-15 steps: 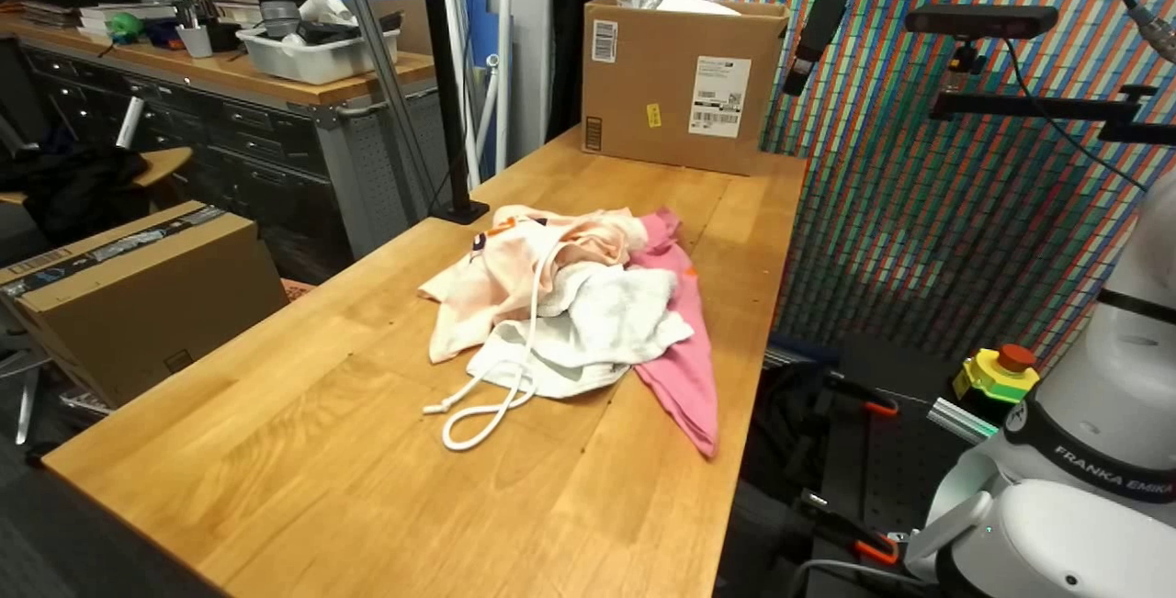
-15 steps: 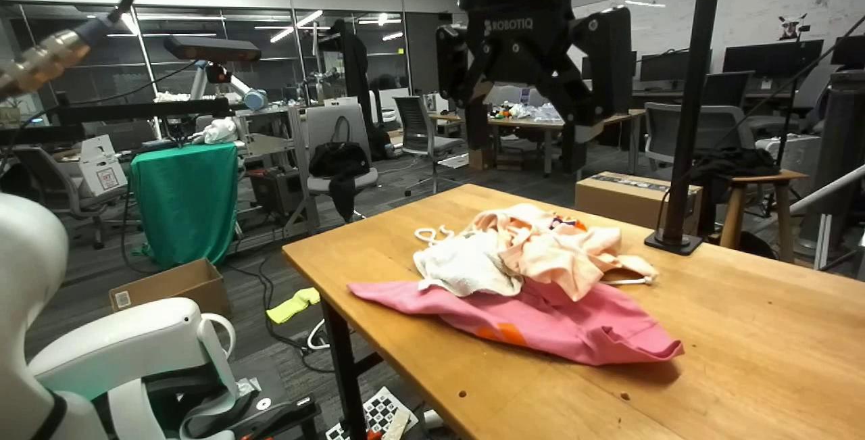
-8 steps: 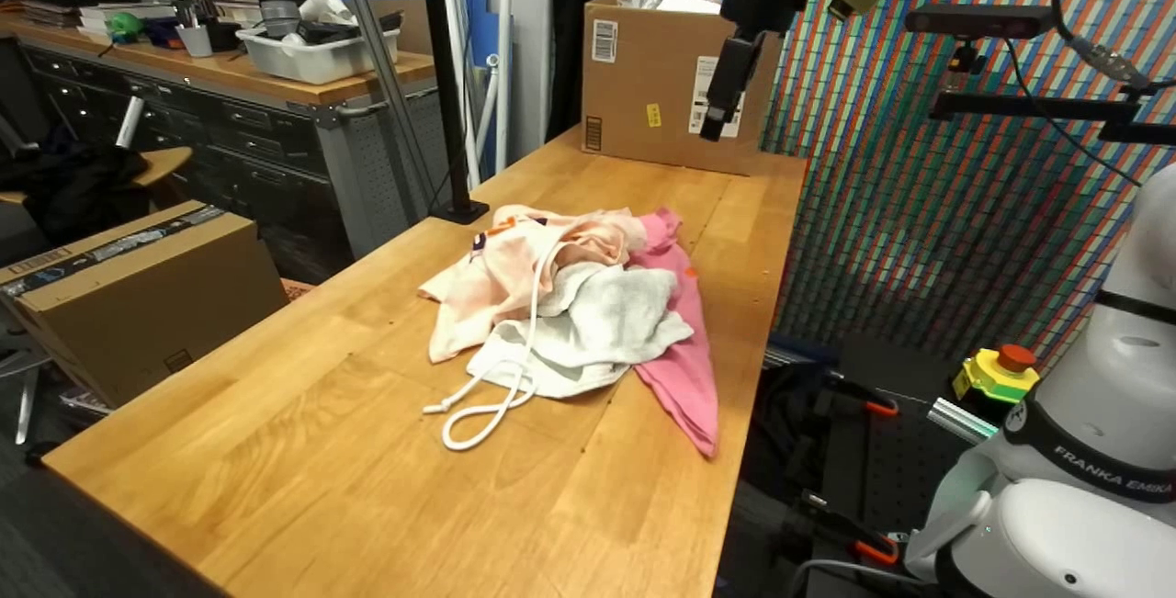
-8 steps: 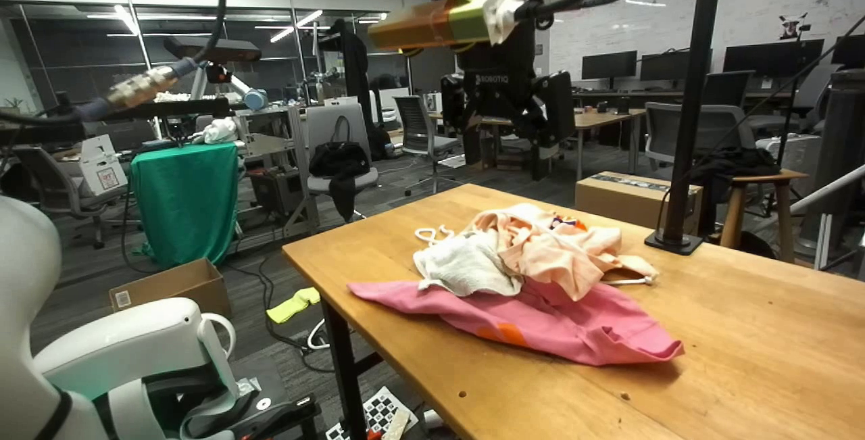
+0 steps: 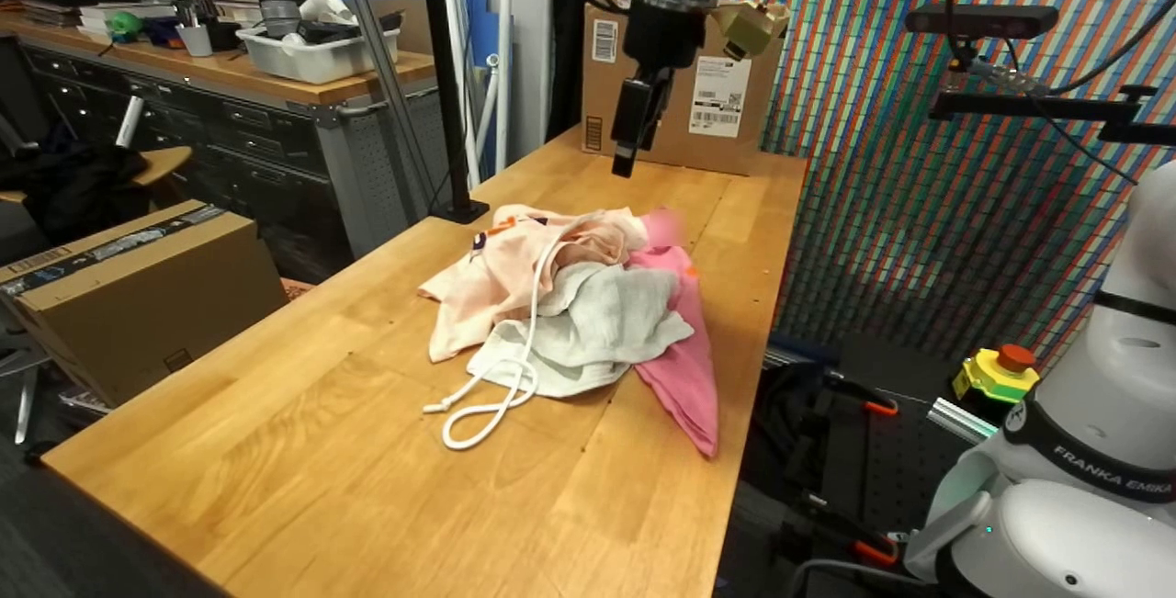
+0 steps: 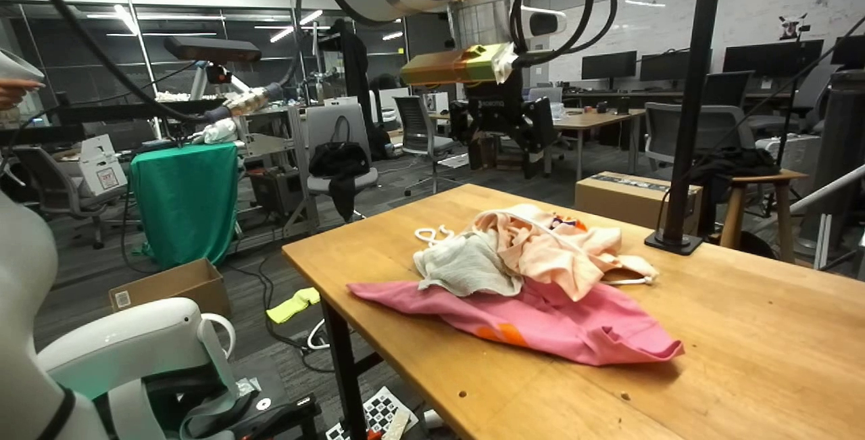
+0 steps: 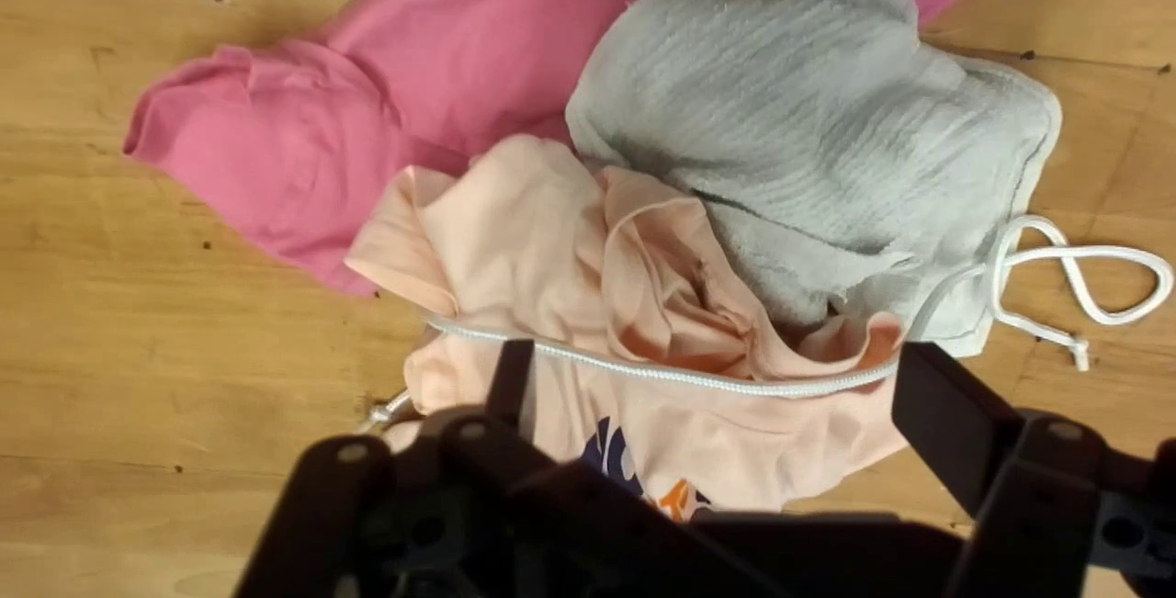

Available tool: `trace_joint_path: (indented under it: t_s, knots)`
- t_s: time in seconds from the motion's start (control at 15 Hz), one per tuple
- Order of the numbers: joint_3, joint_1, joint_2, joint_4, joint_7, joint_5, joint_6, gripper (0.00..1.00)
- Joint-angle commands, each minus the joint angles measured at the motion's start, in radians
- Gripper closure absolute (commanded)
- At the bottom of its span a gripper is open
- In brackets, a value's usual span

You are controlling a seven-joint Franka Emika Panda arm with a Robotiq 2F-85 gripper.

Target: Move the peach shirt to the right, move the white towel and pink shirt to the left, move the radish backwards, move the long white rope to the right

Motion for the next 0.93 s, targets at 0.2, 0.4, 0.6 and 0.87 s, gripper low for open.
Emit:
trace_joint_path:
  t_s: [0.2, 0.4, 0.6, 0.87]
  knots:
    - [0.042, 0.011, 0.225, 0.194, 0.009, -0.039, 0.065, 0.00]
    - [0.059, 0.023, 0.304, 0.252, -0.002, -0.061, 0.076, 0.00]
    - [0.073, 0.038, 0.363, 0.291, 0.005, -0.092, 0.062, 0.00]
    - [0.083, 0.056, 0.426, 0.323, 0.008, -0.122, 0.059, 0.00]
